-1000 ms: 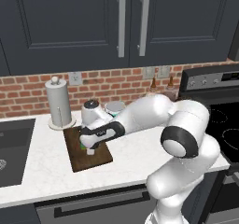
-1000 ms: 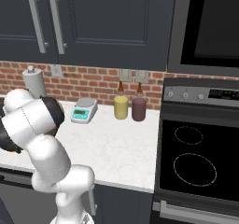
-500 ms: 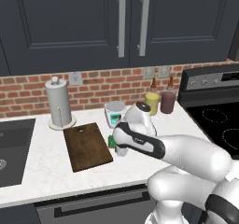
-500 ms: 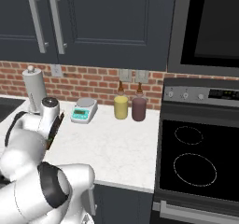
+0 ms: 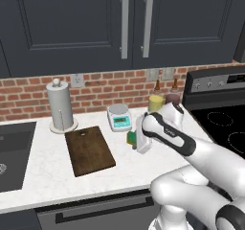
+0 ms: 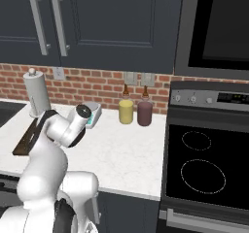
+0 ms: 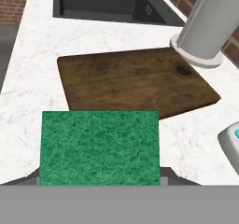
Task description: Pick up the sponge from the counter and clean the cutting board by briefly scrubbing or pressing down on the cutting board. Once finished, release the sponge.
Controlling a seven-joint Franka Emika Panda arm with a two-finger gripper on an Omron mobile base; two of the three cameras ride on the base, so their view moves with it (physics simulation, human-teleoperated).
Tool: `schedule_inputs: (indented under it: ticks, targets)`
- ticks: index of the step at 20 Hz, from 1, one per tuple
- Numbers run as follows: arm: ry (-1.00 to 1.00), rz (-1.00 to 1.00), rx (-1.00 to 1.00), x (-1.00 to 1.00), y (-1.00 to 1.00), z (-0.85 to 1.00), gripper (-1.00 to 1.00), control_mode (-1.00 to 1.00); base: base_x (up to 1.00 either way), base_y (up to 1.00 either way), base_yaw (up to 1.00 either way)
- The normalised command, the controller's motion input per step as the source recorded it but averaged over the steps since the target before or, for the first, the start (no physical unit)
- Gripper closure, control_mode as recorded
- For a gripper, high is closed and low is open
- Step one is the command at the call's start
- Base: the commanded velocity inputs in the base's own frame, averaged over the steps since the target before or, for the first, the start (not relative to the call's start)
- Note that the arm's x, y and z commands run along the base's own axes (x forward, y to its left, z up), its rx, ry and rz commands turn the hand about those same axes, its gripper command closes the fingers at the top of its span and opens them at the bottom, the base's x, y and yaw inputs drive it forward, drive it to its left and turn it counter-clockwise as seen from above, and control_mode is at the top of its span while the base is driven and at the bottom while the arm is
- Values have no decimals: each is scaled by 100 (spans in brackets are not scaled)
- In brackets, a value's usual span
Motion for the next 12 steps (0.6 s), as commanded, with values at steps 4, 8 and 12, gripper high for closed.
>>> schedule_inputs:
  ticks: [4, 8, 12]
  targets:
    - [16, 8, -19, 45, 0, -31, 100, -100, 0, 0, 0]
    - [7, 3, -28, 36, 0, -33, 100, -100, 0, 0, 0]
    - [0, 2, -18, 2, 0, -18, 100, -100, 0, 0, 0]
